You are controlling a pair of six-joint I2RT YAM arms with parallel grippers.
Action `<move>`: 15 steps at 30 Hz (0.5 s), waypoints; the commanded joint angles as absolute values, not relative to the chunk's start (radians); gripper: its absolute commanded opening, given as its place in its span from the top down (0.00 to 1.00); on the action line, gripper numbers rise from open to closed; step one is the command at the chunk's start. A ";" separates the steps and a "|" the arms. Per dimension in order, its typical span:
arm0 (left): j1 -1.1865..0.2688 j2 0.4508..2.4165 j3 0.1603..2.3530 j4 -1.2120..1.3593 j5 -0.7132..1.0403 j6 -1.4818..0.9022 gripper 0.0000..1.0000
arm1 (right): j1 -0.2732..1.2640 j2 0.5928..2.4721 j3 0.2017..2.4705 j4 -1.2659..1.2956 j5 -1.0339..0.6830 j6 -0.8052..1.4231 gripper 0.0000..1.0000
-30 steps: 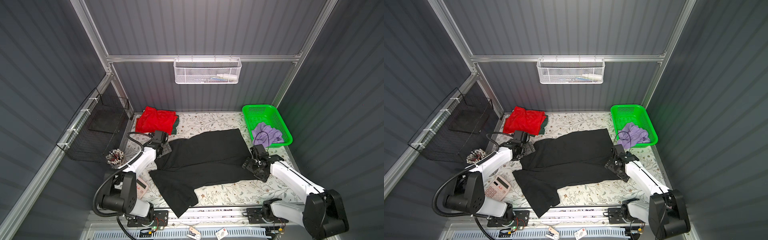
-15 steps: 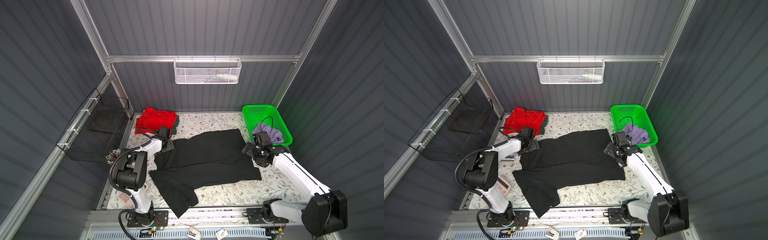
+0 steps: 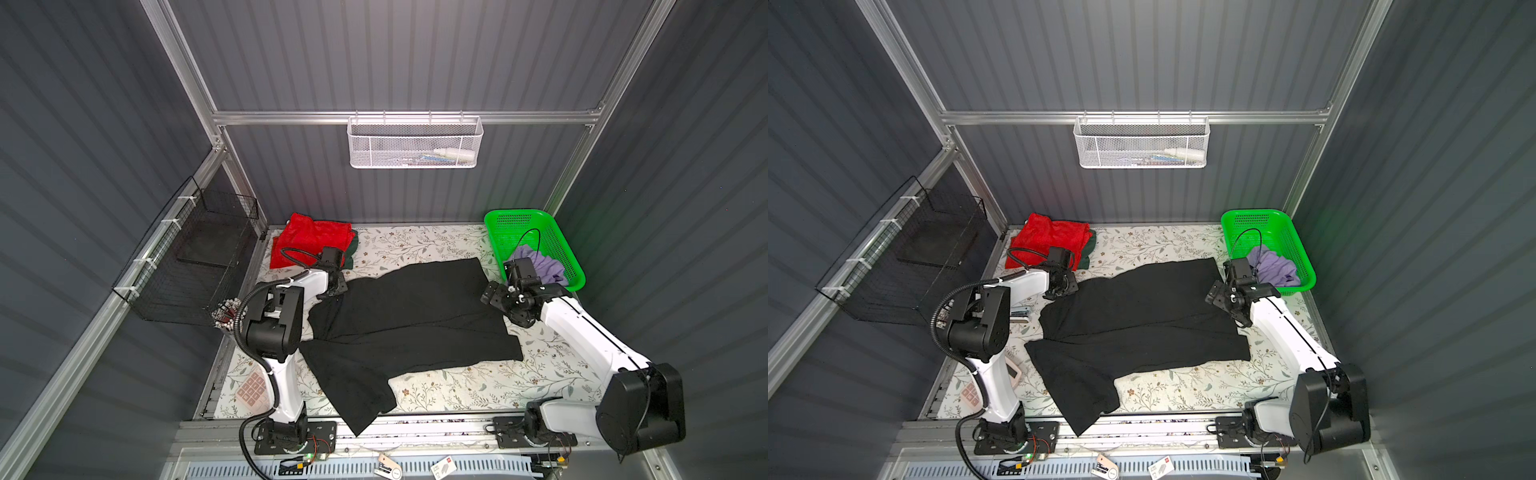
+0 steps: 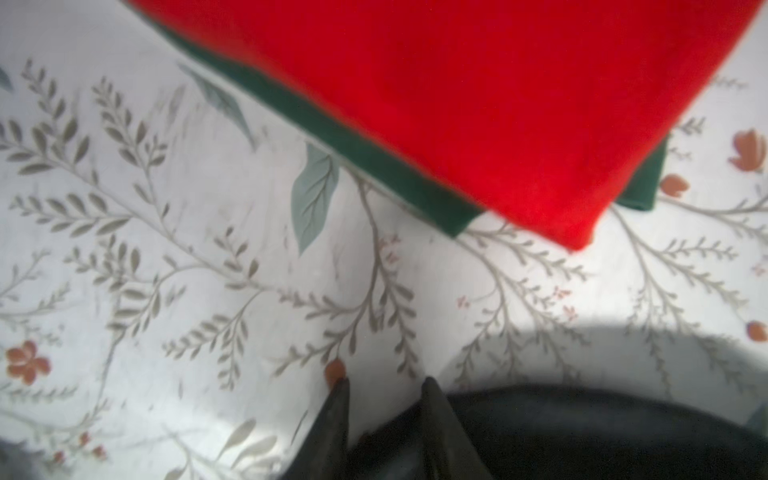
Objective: Fold and stack the t-shirts
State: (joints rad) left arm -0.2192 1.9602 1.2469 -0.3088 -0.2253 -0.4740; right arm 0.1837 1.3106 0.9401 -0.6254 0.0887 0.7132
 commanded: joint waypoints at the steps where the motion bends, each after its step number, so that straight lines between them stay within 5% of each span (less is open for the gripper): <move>1: -0.216 2.008 1.269 -0.364 -0.159 -0.446 0.95 | 0.176 1.327 0.954 -0.618 0.077 0.698 0.01; 10: -0.216 1.978 1.327 -0.406 -0.118 -0.410 1.00 | 0.173 1.345 0.956 -0.600 0.060 0.696 0.01; 15: -0.216 1.927 1.277 -0.435 -0.139 -0.443 0.65 | 0.171 1.354 0.965 -0.594 0.049 0.687 0.01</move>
